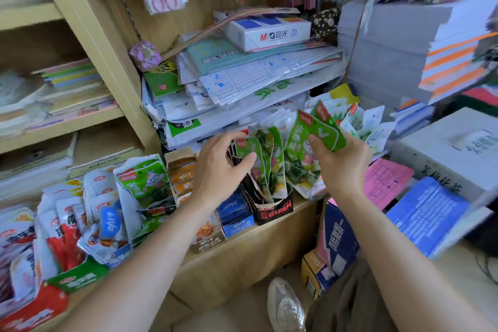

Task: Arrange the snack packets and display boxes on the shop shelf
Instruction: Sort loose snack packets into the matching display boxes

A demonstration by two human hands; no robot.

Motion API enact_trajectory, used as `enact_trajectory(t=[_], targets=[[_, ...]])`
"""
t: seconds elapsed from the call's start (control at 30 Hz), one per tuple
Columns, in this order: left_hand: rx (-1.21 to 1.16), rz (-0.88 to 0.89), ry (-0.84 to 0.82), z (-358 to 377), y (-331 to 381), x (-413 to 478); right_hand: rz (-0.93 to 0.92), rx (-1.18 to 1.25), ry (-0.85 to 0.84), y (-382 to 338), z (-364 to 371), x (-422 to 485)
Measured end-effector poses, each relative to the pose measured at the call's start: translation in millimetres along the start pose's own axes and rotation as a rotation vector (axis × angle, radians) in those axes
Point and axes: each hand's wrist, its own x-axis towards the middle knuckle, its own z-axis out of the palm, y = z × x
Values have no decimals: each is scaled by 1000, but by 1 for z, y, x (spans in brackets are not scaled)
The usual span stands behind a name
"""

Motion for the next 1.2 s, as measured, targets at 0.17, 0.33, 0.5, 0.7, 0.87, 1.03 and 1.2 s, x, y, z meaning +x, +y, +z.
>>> enact_trajectory(t=[0.17, 0.33, 0.5, 0.7, 0.87, 1.03, 1.2], targets=[[161, 71, -462, 0, 11, 64, 42, -58, -99, 11, -4, -1], [219, 91, -668, 3, 14, 92, 61, -5, -190, 17, -5, 1], [293, 127, -526, -2, 12, 94, 95, 82, -280, 19, -8, 2], [388, 129, -449, -9, 6, 82, 199, 292, -286, 16, -18, 1], [206, 86, -221, -31, 3, 75, 148, 352, 22, 3, -28, -3], [-11, 73, 19, -80, 2, 73, 106, 577, 223, -8, -42, -7], [-67, 67, 149, -130, -6, 36, 95, 653, 43, -26, -35, -20]])
